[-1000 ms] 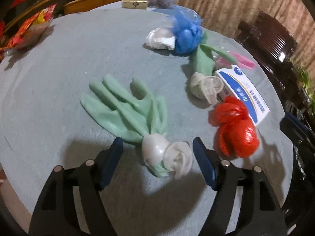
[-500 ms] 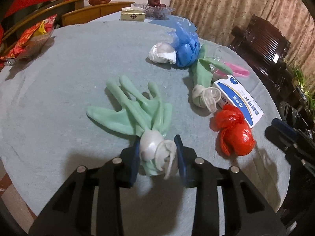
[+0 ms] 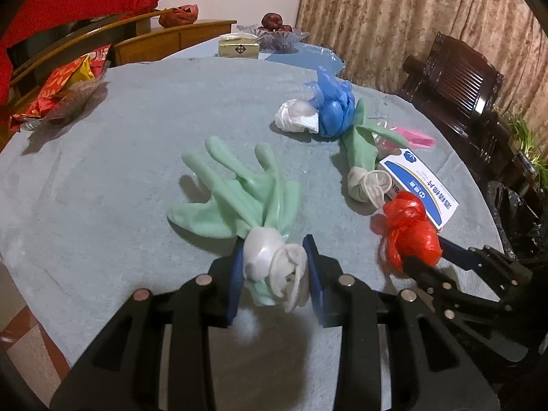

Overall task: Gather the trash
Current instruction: 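Grasp the red plastic bag with the right tool, then carry the red bag in the right tool while the left tool carries the green glove over the bin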

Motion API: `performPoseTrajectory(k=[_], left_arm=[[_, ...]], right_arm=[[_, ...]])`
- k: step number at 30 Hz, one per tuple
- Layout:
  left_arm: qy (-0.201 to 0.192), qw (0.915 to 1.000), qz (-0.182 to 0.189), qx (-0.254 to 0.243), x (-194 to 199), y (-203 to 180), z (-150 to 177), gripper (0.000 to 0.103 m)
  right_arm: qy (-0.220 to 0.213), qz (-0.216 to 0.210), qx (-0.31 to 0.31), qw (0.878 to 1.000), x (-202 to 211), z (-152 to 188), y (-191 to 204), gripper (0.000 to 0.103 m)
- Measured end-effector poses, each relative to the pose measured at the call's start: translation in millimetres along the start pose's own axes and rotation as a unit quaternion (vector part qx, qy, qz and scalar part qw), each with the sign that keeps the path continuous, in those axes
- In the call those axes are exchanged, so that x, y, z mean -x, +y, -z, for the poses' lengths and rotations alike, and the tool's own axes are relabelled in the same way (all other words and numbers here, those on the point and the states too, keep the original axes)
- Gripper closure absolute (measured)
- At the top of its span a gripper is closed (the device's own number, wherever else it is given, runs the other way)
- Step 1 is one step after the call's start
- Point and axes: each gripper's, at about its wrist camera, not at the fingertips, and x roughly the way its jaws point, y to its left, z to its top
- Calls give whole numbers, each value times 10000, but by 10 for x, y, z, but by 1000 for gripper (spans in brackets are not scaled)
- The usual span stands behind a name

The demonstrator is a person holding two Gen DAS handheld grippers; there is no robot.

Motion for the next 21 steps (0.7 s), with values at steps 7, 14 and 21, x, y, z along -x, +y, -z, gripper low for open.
performPoseTrajectory(k=[7, 14, 21], left_arm=[[-72, 10000, 3, -52, 75, -23, -9, 71], [-197, 9997, 84, -128, 201, -117, -30, 71], [-378, 9988, 212, -235, 355, -319, -120, 71]], right_arm=[[-62, -108, 0, 9999, 116, 7, -38, 71], [-316, -253, -93, 9991, 404, -116, -71, 71], [-616, -189, -186, 9978, 716, -294, -187, 71]])
